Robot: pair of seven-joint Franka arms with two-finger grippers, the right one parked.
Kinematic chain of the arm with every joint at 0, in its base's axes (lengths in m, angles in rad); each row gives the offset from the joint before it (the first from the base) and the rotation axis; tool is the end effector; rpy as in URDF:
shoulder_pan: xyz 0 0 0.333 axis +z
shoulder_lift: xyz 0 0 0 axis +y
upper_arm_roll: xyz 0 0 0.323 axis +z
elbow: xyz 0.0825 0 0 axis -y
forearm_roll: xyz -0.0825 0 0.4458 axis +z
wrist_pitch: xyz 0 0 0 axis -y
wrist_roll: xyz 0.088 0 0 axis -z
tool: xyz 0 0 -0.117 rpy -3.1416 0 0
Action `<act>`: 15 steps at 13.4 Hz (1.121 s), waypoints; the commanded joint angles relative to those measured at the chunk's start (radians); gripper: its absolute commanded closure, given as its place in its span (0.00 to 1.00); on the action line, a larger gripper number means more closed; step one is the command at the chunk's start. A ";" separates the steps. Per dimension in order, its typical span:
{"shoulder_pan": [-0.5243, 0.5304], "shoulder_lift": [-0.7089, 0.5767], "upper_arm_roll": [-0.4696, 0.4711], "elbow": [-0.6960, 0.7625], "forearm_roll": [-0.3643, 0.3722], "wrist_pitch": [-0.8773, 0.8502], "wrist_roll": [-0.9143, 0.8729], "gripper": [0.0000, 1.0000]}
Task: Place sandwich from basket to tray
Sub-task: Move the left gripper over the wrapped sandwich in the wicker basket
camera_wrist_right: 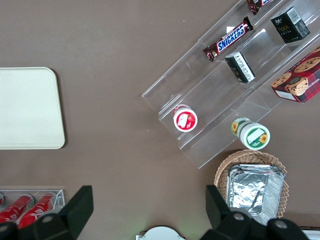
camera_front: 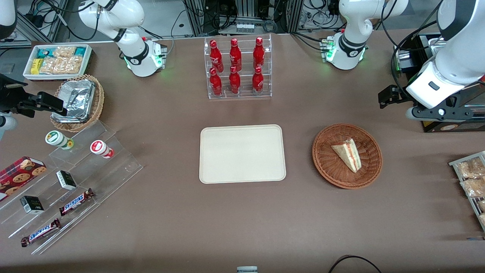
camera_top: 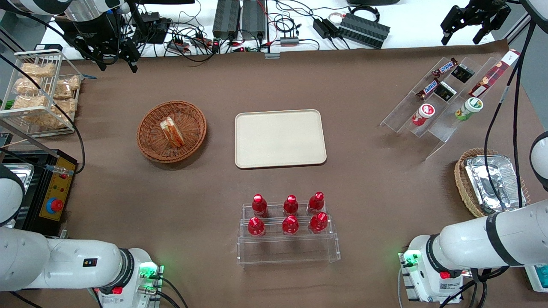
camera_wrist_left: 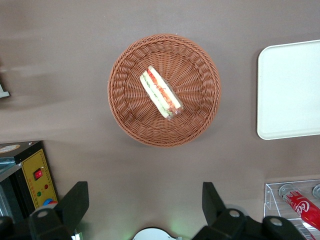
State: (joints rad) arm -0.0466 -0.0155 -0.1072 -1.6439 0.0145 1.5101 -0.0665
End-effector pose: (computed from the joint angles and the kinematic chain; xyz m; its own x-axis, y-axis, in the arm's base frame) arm 0.5940 -0.0907 0.5873 0.9895 -0.0851 -0.1168 -0.0884 -0.9958 -0.0239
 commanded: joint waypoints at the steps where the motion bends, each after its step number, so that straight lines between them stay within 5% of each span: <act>1: 0.002 -0.006 -0.006 0.012 0.013 -0.018 0.002 0.00; 6: 0.005 0.026 -0.003 -0.034 0.004 0.022 0.004 0.00; 15: 0.004 0.035 -0.003 -0.474 0.005 0.526 -0.018 0.00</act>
State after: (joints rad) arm -0.0466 0.0466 -0.1068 -2.0085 0.0146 1.9258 -0.0677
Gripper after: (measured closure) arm 0.000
